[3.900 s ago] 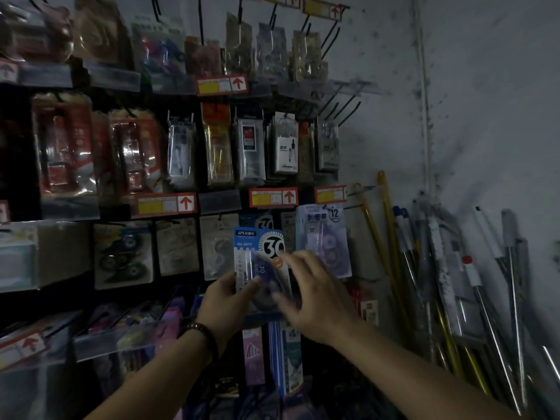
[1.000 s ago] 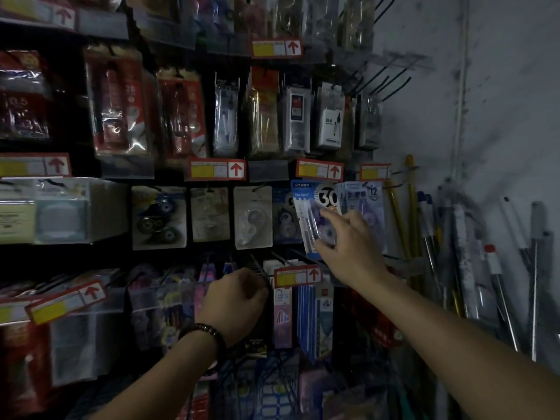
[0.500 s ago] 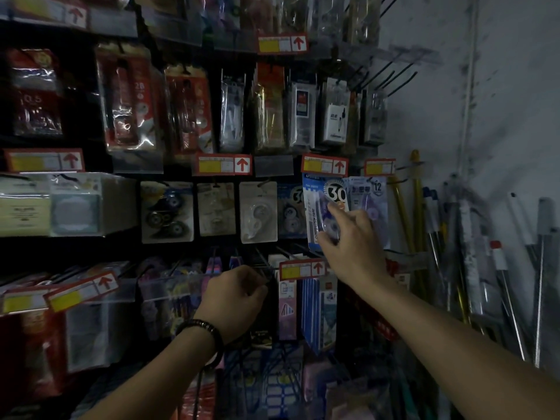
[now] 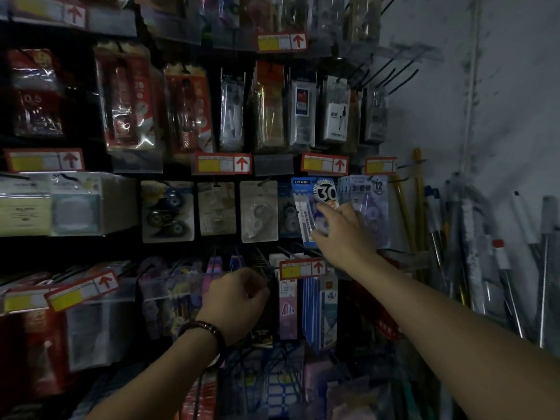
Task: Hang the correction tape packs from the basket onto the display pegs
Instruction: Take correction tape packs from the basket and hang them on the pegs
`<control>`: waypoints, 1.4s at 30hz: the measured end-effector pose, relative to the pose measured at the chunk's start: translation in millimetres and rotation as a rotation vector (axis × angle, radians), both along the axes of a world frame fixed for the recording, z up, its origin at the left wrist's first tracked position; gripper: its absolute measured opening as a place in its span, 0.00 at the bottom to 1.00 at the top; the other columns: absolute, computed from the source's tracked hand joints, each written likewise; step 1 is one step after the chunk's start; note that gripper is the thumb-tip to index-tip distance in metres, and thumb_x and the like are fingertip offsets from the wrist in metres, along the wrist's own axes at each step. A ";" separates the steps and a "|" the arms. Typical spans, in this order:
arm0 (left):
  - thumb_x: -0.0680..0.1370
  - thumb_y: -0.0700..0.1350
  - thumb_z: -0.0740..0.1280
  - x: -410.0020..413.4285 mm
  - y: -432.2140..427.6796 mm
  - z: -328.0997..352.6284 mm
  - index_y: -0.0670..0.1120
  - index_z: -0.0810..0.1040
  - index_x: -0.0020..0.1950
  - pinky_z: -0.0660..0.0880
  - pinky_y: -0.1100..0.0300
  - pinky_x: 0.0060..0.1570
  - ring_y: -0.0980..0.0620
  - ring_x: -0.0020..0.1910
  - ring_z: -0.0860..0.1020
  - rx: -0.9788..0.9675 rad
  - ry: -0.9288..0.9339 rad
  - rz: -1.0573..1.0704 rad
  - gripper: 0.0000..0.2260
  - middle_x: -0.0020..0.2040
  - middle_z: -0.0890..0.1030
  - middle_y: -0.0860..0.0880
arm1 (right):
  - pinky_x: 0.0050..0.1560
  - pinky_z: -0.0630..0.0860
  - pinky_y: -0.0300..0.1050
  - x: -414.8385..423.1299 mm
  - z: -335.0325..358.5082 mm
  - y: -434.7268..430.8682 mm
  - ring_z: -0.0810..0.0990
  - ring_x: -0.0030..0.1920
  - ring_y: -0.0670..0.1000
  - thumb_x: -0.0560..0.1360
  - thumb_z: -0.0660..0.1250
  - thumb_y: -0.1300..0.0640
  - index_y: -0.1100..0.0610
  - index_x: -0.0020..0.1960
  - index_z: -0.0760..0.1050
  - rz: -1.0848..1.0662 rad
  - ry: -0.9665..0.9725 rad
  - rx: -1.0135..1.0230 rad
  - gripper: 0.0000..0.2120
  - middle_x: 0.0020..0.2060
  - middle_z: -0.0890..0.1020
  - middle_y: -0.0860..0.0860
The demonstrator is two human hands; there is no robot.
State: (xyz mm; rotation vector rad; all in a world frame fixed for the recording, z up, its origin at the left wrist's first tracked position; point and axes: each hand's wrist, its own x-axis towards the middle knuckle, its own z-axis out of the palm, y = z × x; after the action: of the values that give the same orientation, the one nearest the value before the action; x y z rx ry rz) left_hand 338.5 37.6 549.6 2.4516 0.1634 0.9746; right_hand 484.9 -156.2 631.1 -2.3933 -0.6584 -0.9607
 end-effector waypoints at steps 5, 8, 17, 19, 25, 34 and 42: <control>0.80 0.52 0.70 -5.2 -5.0 -5.5 0.58 0.80 0.48 0.77 0.64 0.44 0.60 0.45 0.81 0.066 0.064 -0.018 0.01 0.45 0.84 0.58 | 0.57 0.79 0.56 3.8 0.4 13.9 0.73 0.68 0.60 0.82 0.66 0.48 0.48 0.80 0.59 -0.045 0.017 -0.092 0.30 0.74 0.66 0.58; 0.80 0.52 0.70 -13.6 -6.5 -6.7 0.56 0.81 0.49 0.78 0.63 0.45 0.60 0.45 0.81 0.092 0.069 -0.032 0.01 0.44 0.83 0.59 | 0.54 0.78 0.53 0.2 0.3 14.7 0.75 0.65 0.60 0.83 0.66 0.51 0.51 0.79 0.63 -0.071 0.022 -0.099 0.27 0.71 0.68 0.59; 0.80 0.56 0.67 -78.3 3.4 -65.7 0.58 0.81 0.52 0.78 0.64 0.44 0.64 0.45 0.80 0.147 0.162 -0.023 0.05 0.47 0.83 0.61 | 0.59 0.77 0.53 -77.6 -75.5 -2.2 0.74 0.64 0.54 0.82 0.65 0.47 0.50 0.72 0.72 0.247 -0.041 0.007 0.20 0.62 0.74 0.49; 0.79 0.56 0.67 -98.0 8.7 -98.7 0.58 0.80 0.51 0.81 0.59 0.45 0.63 0.44 0.81 0.158 0.220 -0.008 0.05 0.46 0.83 0.61 | 0.58 0.78 0.52 -105.1 -113.2 -1.3 0.76 0.61 0.51 0.81 0.66 0.48 0.50 0.69 0.75 0.352 0.009 0.018 0.17 0.61 0.76 0.47; 0.81 0.53 0.69 -171.9 14.0 -231.8 0.58 0.81 0.53 0.81 0.59 0.42 0.60 0.43 0.83 0.093 0.423 0.056 0.03 0.47 0.85 0.60 | 0.53 0.78 0.48 -167.7 -267.8 19.4 0.78 0.54 0.47 0.81 0.69 0.47 0.48 0.62 0.78 0.526 0.333 -0.172 0.11 0.52 0.78 0.45; 0.80 0.50 0.71 -257.9 13.4 -438.0 0.54 0.84 0.54 0.79 0.57 0.47 0.54 0.48 0.83 -0.205 0.832 0.097 0.05 0.51 0.86 0.54 | 0.50 0.82 0.47 -211.5 -528.1 21.4 0.82 0.46 0.45 0.77 0.74 0.52 0.49 0.55 0.81 0.534 1.012 -0.366 0.07 0.44 0.82 0.43; 0.82 0.55 0.66 -262.3 -0.7 -564.1 0.52 0.81 0.61 0.78 0.53 0.59 0.45 0.59 0.83 -0.380 1.172 0.070 0.12 0.60 0.84 0.47 | 0.47 0.77 0.44 -226.4 -670.8 -3.7 0.83 0.52 0.51 0.71 0.77 0.55 0.49 0.52 0.79 0.408 1.259 -0.728 0.12 0.50 0.84 0.48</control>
State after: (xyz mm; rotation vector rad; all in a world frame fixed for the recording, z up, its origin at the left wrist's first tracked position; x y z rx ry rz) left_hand 76.1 36.9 -14.5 2.3259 0.7303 -0.5395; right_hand 258.5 -159.9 -39.7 -2.5926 -0.9433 1.0944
